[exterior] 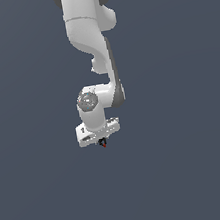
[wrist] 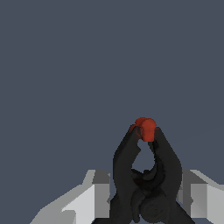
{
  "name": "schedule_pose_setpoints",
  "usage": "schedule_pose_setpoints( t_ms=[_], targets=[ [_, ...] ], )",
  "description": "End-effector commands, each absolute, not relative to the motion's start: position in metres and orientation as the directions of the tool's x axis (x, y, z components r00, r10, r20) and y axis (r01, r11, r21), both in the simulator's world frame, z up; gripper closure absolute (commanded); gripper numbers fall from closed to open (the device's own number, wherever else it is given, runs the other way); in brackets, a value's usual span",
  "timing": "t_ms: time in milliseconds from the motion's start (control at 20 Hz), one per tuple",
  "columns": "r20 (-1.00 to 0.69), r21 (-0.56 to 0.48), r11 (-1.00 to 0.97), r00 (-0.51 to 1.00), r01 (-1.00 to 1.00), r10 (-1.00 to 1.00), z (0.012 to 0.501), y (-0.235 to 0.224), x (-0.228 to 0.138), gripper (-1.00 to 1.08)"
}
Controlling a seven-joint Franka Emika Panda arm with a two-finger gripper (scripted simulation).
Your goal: Pick up the object and move it to a goal position.
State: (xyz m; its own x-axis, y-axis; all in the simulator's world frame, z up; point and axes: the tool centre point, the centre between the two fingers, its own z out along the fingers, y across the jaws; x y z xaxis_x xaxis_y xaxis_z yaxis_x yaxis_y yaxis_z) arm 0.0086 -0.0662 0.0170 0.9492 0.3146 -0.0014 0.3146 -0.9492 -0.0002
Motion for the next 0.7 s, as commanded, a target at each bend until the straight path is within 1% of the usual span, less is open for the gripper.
schedule_pose_setpoints(
  t_ms=[0, 250, 650],
  targets=[
    [0.0, 0.0, -0.949, 0.949, 0.316, 0.316, 0.023, -0.057, 0.009, 1.08],
    [0.0, 0.0, -0.949, 0.949, 0.316, 0.316, 0.045, -0.022, 0.009, 1.08],
    [0.0, 0.001, -0.949, 0.949, 0.316, 0.316, 0.101, 0.064, 0.011, 1.08]
  ],
)
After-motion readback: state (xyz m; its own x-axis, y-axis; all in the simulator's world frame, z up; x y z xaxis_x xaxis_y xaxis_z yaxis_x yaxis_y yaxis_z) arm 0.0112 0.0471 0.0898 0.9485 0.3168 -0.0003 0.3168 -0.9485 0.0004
